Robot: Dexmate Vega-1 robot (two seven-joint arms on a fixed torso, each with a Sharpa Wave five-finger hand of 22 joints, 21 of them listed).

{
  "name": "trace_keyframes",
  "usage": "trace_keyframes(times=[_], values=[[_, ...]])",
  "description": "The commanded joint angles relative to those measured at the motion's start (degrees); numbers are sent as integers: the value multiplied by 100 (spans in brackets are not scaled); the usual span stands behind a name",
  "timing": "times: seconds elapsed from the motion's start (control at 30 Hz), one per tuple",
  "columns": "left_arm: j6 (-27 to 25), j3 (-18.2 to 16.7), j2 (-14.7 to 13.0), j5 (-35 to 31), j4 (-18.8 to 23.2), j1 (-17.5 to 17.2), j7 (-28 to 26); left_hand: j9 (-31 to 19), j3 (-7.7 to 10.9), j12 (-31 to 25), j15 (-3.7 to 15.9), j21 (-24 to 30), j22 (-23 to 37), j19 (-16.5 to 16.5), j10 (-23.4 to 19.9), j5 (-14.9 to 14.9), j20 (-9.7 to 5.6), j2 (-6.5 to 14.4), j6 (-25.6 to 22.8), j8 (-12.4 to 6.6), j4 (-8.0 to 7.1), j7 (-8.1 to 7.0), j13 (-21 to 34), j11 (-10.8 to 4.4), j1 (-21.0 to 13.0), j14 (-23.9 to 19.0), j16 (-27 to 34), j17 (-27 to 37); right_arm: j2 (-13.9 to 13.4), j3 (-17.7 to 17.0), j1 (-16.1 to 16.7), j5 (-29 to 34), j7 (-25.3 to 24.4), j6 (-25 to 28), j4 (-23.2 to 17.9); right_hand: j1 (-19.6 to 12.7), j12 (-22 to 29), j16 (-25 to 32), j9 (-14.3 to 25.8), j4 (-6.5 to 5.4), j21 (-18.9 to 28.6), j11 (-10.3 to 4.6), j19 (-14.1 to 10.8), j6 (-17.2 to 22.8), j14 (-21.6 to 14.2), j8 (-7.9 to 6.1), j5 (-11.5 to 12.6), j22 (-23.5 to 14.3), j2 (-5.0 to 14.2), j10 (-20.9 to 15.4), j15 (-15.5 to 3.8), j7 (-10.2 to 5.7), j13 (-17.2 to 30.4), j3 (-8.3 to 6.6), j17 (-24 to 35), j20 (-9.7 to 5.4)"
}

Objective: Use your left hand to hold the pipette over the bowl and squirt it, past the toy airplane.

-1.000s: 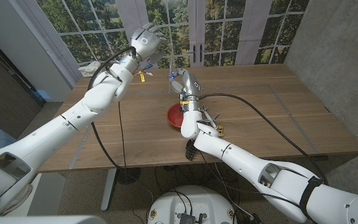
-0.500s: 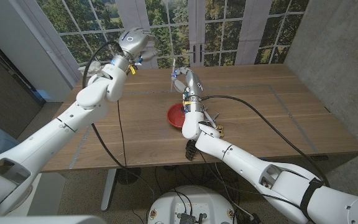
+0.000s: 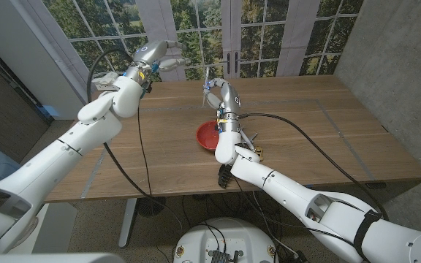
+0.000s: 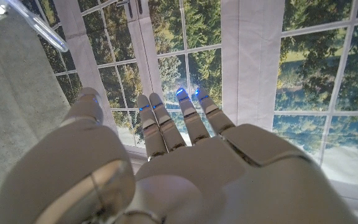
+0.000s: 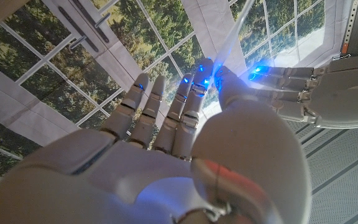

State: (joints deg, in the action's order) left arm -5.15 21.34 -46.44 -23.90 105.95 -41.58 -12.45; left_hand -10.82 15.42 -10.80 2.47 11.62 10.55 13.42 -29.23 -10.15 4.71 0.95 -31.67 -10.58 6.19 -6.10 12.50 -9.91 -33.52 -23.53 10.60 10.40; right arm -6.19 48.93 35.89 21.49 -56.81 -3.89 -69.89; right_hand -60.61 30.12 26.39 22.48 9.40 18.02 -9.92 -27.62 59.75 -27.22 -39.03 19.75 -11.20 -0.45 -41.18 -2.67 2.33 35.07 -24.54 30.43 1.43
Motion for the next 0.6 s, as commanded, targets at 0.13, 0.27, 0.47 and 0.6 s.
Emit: trace_keyframes(times=[0.13, 0.27, 0.47, 0.6], values=[[1133, -224, 8, 2329, -624, 32, 876, -4, -49, 23, 570, -82, 23, -218, 218, 21, 83, -56, 119, 3, 27, 69, 5, 128, 169, 202, -47, 11, -29, -44, 35, 40, -187, -283, 47, 9, 6, -25, 18, -14, 25, -18, 30, -30, -14, -72, 65, -3, 36, -13, -821, -4, 31, -60, 53, 0], [1276, -179, -12, 2460, -674, 41, 923, -4, -55, 25, 541, -85, 25, -284, 304, 20, 106, -85, 174, 7, 47, 92, 1, 180, 204, 271, -48, 11, -34, -56, 57, 56, -236, -359, 45, 16, 3, -12, 8, -15, 27, -12, 32, -27, -15, -78, 70, -3, 32, -17, -823, -26, 35, -47, 83, -2], [1541, -156, 73, 3161, -936, 71, 1326, -3, -60, 19, 498, -68, 27, -286, 354, 20, 103, -117, 205, 4, 73, 117, -2, 205, 218, 313, -45, 9, -42, -70, 76, 105, -354, -532, 84, 30, 2, -21, -2, -18, 28, -14, 37, -27, -3, -89, 84, -3, 27, -26, -820, -37, 43, -46, 105, -2], [1627, -142, 102, 3597, -1058, 94, 1609, -3, -57, 16, 484, -63, 28, -302, 392, 17, 110, -137, 256, 12, 99, 146, -4, 230, 213, 361, -50, 7, -50, -78, 77, 127, -373, -596, 97, 33, -9, -33, -18, -15, 30, -10, 39, -28, -1, -88, 93, -3, 20, -31, -825, -50, 32, -51, 110, -5]])
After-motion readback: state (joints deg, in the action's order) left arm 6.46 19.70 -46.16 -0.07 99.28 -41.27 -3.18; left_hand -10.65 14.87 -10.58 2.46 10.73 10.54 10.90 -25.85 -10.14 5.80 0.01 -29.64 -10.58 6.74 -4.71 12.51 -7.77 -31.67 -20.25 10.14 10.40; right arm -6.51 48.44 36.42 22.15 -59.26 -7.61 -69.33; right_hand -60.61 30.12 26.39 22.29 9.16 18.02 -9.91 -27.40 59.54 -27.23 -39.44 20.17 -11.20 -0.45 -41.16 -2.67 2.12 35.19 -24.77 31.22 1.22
